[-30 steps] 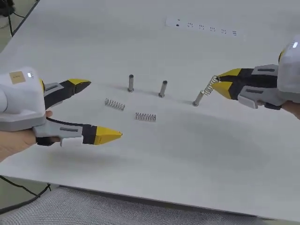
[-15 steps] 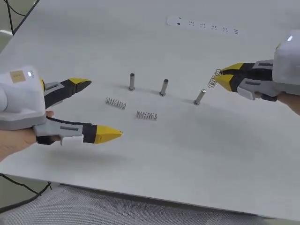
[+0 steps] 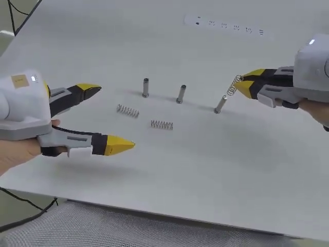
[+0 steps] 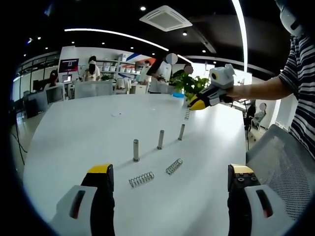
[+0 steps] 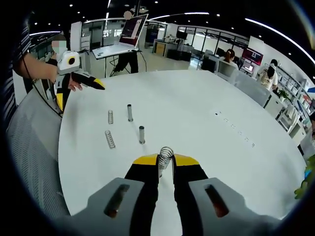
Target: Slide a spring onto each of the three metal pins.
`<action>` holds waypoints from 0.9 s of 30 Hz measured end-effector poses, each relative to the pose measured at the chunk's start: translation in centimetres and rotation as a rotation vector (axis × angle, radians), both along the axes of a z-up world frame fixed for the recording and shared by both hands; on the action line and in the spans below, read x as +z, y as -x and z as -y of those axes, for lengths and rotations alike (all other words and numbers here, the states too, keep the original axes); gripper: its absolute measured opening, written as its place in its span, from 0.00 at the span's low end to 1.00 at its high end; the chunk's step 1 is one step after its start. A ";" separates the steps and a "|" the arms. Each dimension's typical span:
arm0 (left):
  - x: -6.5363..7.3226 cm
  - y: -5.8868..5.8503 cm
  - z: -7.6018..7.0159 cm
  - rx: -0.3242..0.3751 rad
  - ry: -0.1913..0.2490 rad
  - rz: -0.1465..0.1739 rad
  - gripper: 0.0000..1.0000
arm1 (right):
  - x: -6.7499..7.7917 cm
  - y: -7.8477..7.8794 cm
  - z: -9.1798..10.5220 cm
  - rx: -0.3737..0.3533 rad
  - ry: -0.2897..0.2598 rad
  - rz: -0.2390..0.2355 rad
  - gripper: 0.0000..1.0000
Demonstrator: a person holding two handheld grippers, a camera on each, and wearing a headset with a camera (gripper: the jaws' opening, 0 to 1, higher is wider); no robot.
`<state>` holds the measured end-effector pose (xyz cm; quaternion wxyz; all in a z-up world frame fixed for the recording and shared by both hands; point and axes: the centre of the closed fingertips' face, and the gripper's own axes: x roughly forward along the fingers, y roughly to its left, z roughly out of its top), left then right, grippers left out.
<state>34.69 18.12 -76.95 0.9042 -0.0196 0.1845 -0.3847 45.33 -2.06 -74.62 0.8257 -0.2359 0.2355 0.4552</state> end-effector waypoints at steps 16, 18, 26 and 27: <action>0.0 0.1 -0.4 0.016 0.015 -0.010 0.94 | -1.0 -0.3 -0.2 -0.017 -0.004 -0.016 0.11; 0.1 0.0 -0.5 0.020 0.017 -0.010 0.94 | -1.0 -0.3 -0.2 -0.020 -0.005 -0.016 0.11; -0.1 0.1 -0.6 0.021 0.016 -0.012 0.93 | -1.3 -0.3 -0.3 -0.021 -0.003 -0.020 0.11; -0.1 0.1 -0.7 0.021 0.019 -0.013 0.93 | -1.4 -0.2 -0.3 -0.023 -0.005 -0.023 0.11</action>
